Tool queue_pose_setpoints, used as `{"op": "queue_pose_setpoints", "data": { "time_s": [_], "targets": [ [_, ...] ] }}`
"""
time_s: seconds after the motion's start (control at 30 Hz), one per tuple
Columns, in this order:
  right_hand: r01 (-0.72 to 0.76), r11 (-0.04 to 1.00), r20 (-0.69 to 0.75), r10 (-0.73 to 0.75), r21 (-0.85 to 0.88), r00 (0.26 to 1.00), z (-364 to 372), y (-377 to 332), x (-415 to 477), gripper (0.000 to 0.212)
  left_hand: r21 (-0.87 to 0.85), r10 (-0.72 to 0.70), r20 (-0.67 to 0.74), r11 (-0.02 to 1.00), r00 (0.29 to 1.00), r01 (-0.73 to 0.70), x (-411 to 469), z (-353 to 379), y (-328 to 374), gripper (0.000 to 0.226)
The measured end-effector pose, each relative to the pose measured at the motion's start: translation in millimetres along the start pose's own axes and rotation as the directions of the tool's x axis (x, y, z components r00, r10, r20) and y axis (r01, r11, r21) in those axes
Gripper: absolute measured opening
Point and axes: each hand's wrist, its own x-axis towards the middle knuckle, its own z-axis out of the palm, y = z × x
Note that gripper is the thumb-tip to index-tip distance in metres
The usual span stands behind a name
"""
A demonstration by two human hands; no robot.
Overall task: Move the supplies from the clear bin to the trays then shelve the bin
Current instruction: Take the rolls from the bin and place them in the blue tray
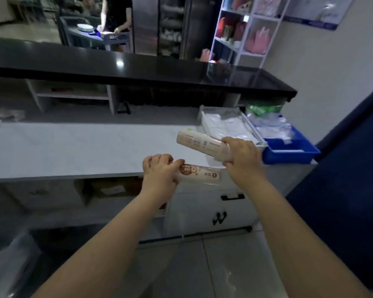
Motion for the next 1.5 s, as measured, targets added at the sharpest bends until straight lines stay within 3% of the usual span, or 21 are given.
{"op": "queue_pose_setpoints", "data": {
  "time_s": [0.2,0.43,0.8,0.97,1.1,1.3,1.4,1.5],
  "targets": [
    [-0.177,0.984,-0.020,0.176,-0.015,0.984,-38,123,-38,0.056,-0.063,0.107,0.053,0.993,0.993,-0.104,35,38,119,0.056],
    [-0.301,0.953,-0.045,0.299,-0.029,0.953,-35,216,-53,0.057,-0.125,0.201,0.094,0.974,0.975,-0.189,80,82,187,0.056],
    [-0.376,0.906,-0.043,0.375,-0.192,0.926,-1,351,52,0.054,-0.144,0.087,0.069,0.987,0.994,-0.077,232,172,181,0.056],
    [-0.398,0.877,0.077,0.431,-0.270,0.899,31,413,105,0.055,-0.137,0.031,0.049,0.990,0.998,-0.024,321,205,170,0.057],
    [-0.366,0.890,0.179,0.420,-0.273,0.889,59,449,130,0.056,-0.158,0.021,0.066,0.987,0.998,-0.011,372,236,179,0.059],
    [-0.341,0.939,0.331,0.336,-0.044,0.882,74,505,158,0.063,-0.201,0.031,0.112,0.979,0.993,-0.008,413,272,221,0.058],
    [-0.235,0.972,0.409,0.204,0.026,0.890,76,530,183,0.065,-0.202,0.026,0.105,0.979,0.994,-0.004,423,288,244,0.057],
    [0.014,0.997,0.460,-0.049,0.079,0.887,84,550,201,0.065,-0.171,-0.034,0.105,0.984,0.994,0.052,430,302,263,0.061]
  ]
}}
